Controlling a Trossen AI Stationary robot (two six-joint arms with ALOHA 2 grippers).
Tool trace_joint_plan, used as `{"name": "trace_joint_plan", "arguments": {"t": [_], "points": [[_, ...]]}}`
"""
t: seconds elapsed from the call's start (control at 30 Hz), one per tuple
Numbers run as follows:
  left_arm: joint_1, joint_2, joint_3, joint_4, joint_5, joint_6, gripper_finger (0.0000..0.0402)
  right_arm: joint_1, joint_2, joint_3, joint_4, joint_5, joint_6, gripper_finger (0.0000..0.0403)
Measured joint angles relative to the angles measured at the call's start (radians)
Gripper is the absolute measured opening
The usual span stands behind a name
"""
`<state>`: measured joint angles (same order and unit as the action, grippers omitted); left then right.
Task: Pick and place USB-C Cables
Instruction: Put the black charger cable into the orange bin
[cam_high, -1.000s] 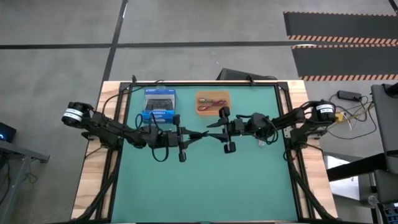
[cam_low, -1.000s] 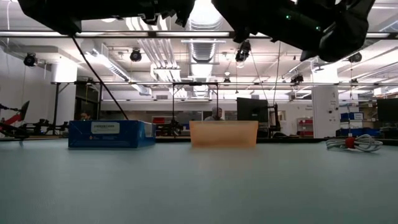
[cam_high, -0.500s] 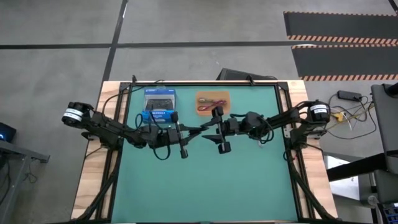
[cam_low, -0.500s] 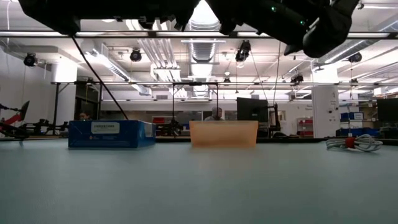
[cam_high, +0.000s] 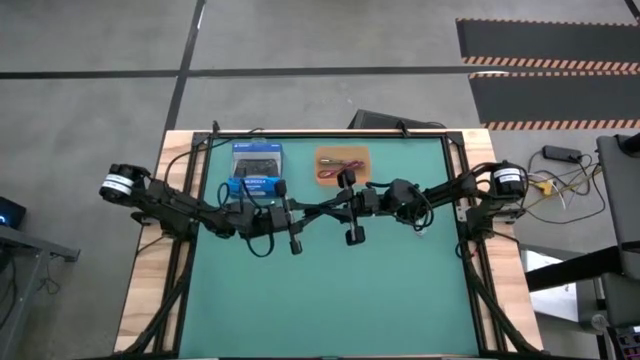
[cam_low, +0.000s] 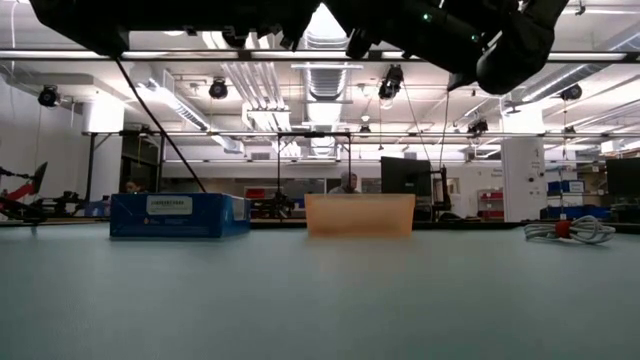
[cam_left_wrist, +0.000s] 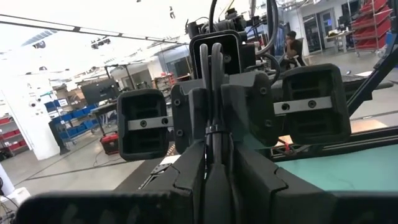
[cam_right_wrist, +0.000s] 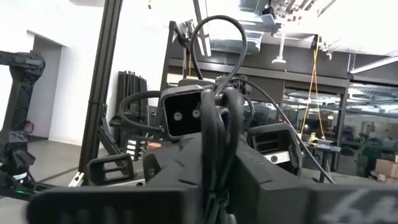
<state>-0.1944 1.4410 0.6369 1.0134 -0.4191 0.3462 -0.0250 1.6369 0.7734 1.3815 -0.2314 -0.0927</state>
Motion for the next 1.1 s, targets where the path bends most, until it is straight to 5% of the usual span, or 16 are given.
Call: {"name": "trace_joint_plan", "arguments": {"t": [0.4, 0.87, 1.1], "points": [[0.000, 0.000, -0.002, -0.008, -0.001, -0.001, 0.0064, 0.000, -0.004, 0.000, -0.022, -0.003, 0.004, 0.0022], [0.000, -0.012, -0.004, -0.099, -0.006, -0.027, 0.0181, 0.000, -0.020, 0.000, -0.070, -0.008, 0.004, 0.0020], [-0.001, -0.071, -0.005, -0.257, -0.008, -0.029, 0.0203, -0.002, -0.118, 0.010, -0.315, -0.004, -0.044, 0.0020]]}}
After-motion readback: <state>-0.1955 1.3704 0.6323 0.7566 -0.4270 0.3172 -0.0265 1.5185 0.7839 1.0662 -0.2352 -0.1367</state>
